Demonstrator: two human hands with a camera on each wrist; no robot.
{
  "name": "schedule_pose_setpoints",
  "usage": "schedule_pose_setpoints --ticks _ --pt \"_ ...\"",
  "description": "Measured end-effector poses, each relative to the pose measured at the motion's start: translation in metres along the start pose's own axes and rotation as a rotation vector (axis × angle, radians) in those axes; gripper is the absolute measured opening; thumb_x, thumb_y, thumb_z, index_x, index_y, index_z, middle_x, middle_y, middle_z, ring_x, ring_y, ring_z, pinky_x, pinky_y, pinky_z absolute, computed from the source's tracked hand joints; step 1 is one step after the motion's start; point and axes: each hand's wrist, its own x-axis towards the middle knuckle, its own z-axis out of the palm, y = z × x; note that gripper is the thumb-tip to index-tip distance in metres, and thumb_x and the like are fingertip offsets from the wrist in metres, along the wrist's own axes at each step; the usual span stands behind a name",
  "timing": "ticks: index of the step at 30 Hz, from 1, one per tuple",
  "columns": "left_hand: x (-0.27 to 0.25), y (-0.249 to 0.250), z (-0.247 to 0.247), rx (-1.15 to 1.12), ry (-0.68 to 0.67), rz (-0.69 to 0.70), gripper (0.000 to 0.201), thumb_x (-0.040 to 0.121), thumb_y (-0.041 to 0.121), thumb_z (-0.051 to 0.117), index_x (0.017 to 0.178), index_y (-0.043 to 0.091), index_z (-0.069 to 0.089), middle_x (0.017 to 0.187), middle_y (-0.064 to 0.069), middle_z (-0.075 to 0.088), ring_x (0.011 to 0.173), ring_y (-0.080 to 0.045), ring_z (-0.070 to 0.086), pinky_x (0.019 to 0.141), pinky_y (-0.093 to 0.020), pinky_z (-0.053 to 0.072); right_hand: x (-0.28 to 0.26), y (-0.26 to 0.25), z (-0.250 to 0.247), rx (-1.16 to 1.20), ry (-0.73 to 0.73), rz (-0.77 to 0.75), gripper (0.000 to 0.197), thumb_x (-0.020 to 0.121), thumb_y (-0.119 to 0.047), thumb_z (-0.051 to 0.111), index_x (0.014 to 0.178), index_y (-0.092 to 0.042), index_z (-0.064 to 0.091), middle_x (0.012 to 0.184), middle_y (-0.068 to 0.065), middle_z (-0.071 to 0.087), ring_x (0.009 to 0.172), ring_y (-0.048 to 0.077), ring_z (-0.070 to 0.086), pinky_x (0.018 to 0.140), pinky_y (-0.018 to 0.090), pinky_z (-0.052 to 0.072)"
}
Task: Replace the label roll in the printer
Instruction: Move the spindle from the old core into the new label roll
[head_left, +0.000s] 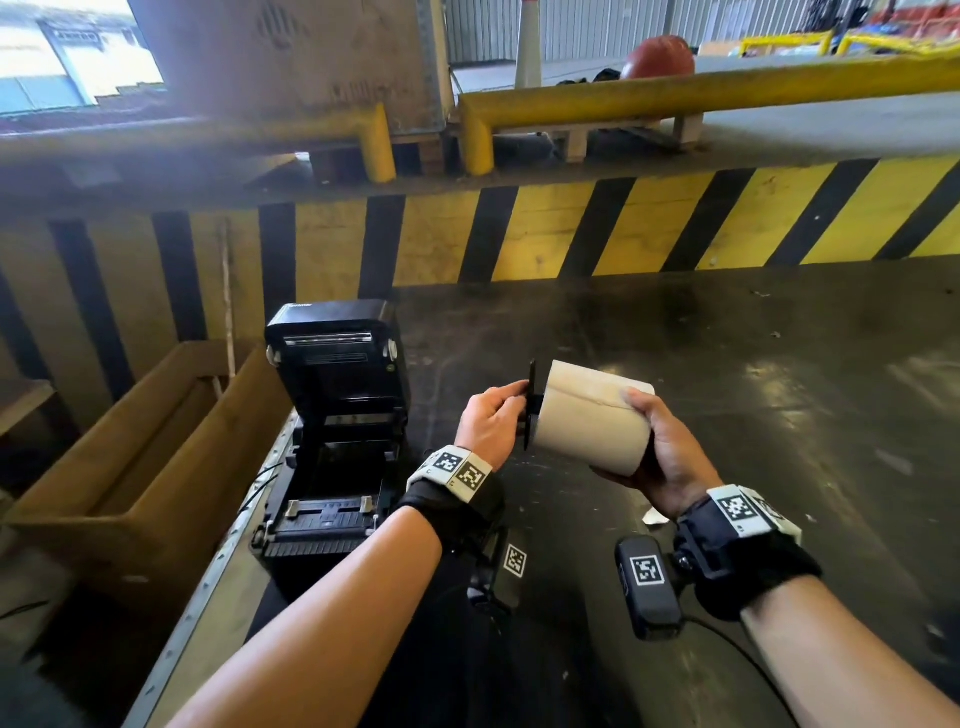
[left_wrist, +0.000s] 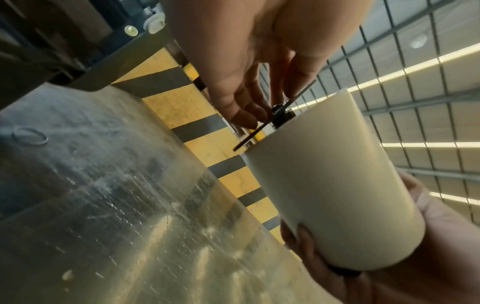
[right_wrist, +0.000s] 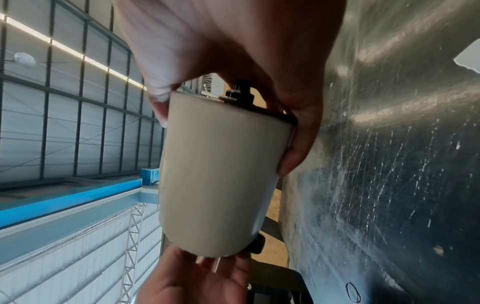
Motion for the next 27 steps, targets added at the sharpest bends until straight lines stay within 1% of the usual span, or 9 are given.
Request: schedule_pose_setpoints --ticks 4,6,10,13,16,18,21,24,27 --pt "0.001 0.000 -0.002 -0.013 -0.044 -0.036 0.039 0.088 0.022 0.048 0.122 0.007 0.060 0.119 -0.017 0.065 0.110 -0.029 0.063 0.100 -0.049 0.048 0.002 0.000 -0.001 -0.028 0.001 -0.039 0.035 0.077 -0.042 0.059 0.109 -0.027 0.055 0.106 0.011 0.061 0.095 0.030 0.060 0.078 0.046 0.050" --pt "-0.001 -0.001 -0.004 -0.018 -0.055 -0.048 0.043 0.086 0.027 0.048 0.123 0.008 0.059 0.119 -0.016 0.066 0.110 -0.028 0.063 0.101 -0.048 0.047 0.002 0.000 0.001 -0.054 0.007 -0.055 0.044 0.071 -0.045 0.063 0.111 -0.028 0.055 0.110 0.012 0.060 0.097 0.031 0.060 0.079 0.048 0.051" --pt "-0.007 0.005 -0.006 0.025 -0.086 -0.001 0.039 0.089 0.027 0.051 0.123 0.012 0.060 0.118 -0.010 0.067 0.111 -0.023 0.063 0.101 -0.045 0.047 0.001 0.002 0.004 -0.071 0.014 -0.062 0.052 0.064 -0.047 0.066 0.111 -0.028 0.056 0.114 0.013 0.060 0.099 0.032 0.060 0.075 0.047 0.053" --pt "-0.011 0.004 -0.010 0.057 -0.097 0.034 0.039 0.085 0.036 0.053 0.120 0.022 0.062 0.118 -0.005 0.068 0.111 -0.021 0.063 0.101 -0.046 0.047 0.001 0.004 0.008 -0.091 0.000 -0.068 0.052 0.064 -0.048 0.066 0.111 -0.029 0.055 0.118 0.014 0.058 0.106 0.035 0.059 0.076 0.048 0.054" --pt "-0.013 0.001 -0.012 0.080 -0.094 0.032 0.043 0.075 0.048 0.049 0.116 0.037 0.058 0.114 0.000 0.071 0.109 -0.018 0.064 0.099 -0.046 0.049 0.000 0.003 0.012 -0.097 0.003 -0.088 0.042 0.066 -0.046 0.066 0.105 -0.031 0.057 0.116 0.013 0.059 0.102 0.033 0.060 0.071 0.046 0.055" --pt "-0.014 0.002 -0.013 0.077 -0.089 0.032 0.045 0.078 0.043 0.046 0.120 0.033 0.059 0.116 0.000 0.070 0.112 -0.019 0.062 0.100 -0.046 0.048 0.000 0.003 0.014 -0.095 0.000 -0.100 0.034 0.070 -0.045 0.064 0.101 -0.032 0.058 0.115 0.013 0.059 0.098 0.032 0.060 0.069 0.044 0.055" --pt "-0.020 0.007 -0.012 -0.049 -0.071 0.044 0.036 0.087 0.026 0.047 0.118 0.020 0.064 0.116 -0.004 0.069 0.112 -0.021 0.062 0.100 -0.043 0.048 0.002 0.002 0.017 -0.089 -0.017 -0.096 0.042 0.067 -0.046 0.064 0.105 -0.030 0.058 0.115 0.014 0.060 0.098 0.032 0.061 0.070 0.044 0.055" --pt "-0.022 0.012 -0.016 -0.285 -0.017 -0.025 0.028 0.093 0.009 0.045 0.112 0.007 0.066 0.108 -0.014 0.069 0.101 -0.025 0.065 0.084 -0.034 0.054 0.003 -0.001 0.020 -0.091 -0.048 -0.107 0.043 0.067 -0.045 0.064 0.107 -0.029 0.058 0.116 0.014 0.060 0.101 0.032 0.060 0.070 0.043 0.055" --pt "-0.021 0.026 -0.025 -0.429 -0.012 -0.112 0.029 0.094 0.020 0.051 0.108 0.000 0.065 0.098 -0.014 0.069 0.087 -0.022 0.066 0.072 -0.028 0.056 0.004 -0.006 0.024 -0.114 -0.082 -0.149 0.025 0.075 -0.040 0.062 0.098 -0.032 0.060 0.112 0.009 0.060 0.100 0.030 0.059 0.071 0.045 0.054"
